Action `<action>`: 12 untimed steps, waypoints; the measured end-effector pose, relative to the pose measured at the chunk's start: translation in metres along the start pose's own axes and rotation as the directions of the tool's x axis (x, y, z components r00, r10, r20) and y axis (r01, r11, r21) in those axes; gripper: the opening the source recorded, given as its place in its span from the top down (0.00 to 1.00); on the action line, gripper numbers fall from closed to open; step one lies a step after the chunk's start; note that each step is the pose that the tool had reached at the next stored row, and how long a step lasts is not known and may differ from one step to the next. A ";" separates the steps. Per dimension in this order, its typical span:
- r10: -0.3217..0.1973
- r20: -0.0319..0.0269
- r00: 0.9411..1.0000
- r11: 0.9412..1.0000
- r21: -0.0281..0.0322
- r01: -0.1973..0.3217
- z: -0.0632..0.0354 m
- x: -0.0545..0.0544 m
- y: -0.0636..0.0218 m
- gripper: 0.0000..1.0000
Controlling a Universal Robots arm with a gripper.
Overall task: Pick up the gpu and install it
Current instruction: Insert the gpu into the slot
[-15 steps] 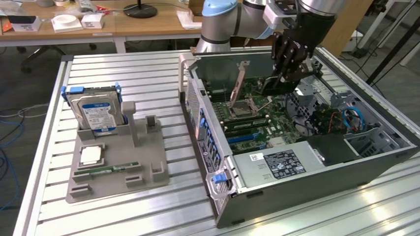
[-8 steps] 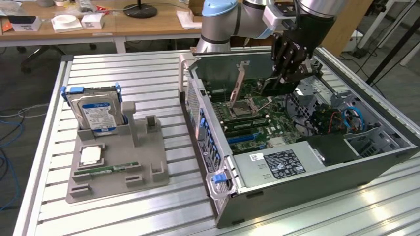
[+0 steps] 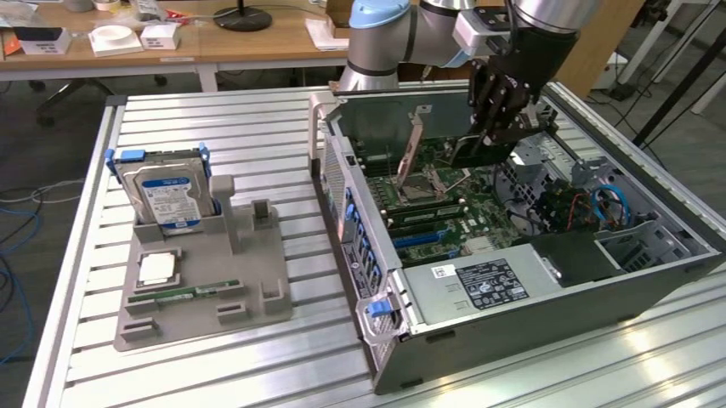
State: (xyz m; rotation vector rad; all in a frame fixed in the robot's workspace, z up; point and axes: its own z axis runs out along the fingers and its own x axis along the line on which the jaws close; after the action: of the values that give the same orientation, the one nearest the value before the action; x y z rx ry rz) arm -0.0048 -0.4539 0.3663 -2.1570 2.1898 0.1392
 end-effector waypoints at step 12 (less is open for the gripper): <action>0.000 0.000 1.000 1.000 0.000 0.000 0.0033 0.000 -0.0001 0.74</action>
State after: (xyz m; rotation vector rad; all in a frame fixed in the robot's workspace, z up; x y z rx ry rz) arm -0.0048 -0.4539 0.3629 -2.1570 2.1898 0.1392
